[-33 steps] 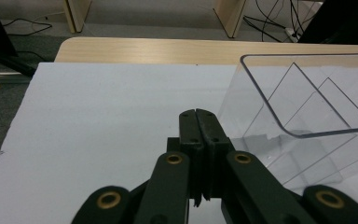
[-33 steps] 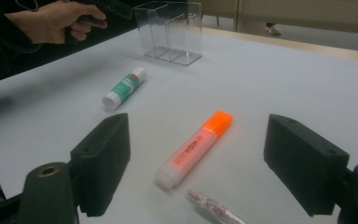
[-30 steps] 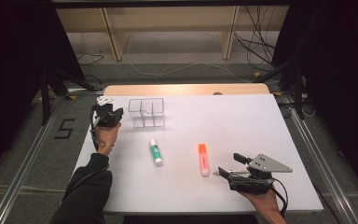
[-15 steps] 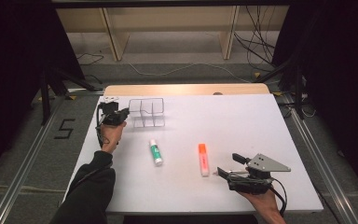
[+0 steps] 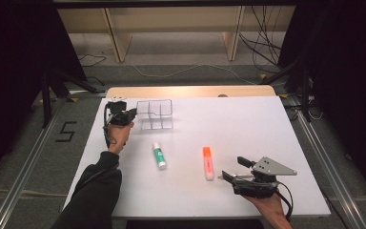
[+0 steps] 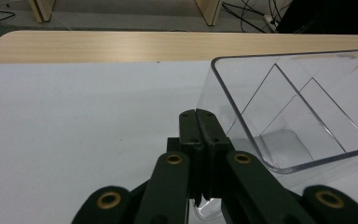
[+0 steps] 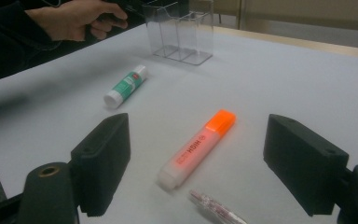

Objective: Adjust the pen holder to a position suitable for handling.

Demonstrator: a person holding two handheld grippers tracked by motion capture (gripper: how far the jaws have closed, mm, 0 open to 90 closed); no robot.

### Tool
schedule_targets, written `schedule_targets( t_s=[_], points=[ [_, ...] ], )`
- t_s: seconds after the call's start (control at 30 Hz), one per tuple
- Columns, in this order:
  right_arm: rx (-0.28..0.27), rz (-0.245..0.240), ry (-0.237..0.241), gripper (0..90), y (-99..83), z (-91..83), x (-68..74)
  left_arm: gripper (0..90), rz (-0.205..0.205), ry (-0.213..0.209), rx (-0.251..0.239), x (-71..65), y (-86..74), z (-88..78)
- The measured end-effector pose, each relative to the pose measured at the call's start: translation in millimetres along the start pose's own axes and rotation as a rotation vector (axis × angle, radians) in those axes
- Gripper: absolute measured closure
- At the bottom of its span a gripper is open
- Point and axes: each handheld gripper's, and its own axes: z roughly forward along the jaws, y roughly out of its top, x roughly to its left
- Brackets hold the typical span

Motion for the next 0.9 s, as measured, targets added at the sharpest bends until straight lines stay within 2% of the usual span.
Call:
schedule_targets(
  t_s=[0.17,0.27,0.4,0.5,0.6,0.67,0.8,0.83,0.9],
  points=[
    [0.000,0.002,-0.001,23.7,0.1,-0.4,-0.3,89.1,0.015,-0.011,0.001,-14.1,2.7,7.6],
    [-0.003,0.004,0.000,23.7,0.1,-0.8,-0.8,89.2,0.042,-0.007,0.013,-21.0,3.4,11.3],
    [-0.003,0.003,0.001,23.8,0.2,-0.8,-0.8,89.2,0.031,-0.007,0.012,-28.9,4.9,17.1],
    [-0.001,0.000,0.002,23.8,0.3,-0.7,-0.3,89.2,0.047,-0.011,0.020,-34.5,6.8,20.4],
    [-0.001,-0.001,0.004,23.7,0.3,-0.6,-0.2,89.2,0.044,-0.012,0.017,-40.6,8.6,23.8],
    [-0.002,0.000,0.004,23.7,0.3,-0.8,-0.4,89.2,0.061,-0.013,0.027,-43.4,9.7,25.2],
    [0.001,0.002,0.004,23.8,0.3,-0.4,-0.6,89.2,0.059,-0.023,0.026,-50.9,11.7,29.2],
    [0.002,0.002,0.004,23.8,0.3,-0.4,-0.4,89.2,0.075,-0.026,0.033,-54.2,12.4,30.4],
    [0.001,0.000,0.005,23.7,0.4,-0.5,-0.3,89.2,0.080,-0.029,0.036,-58.0,13.1,31.5]
  ],
)
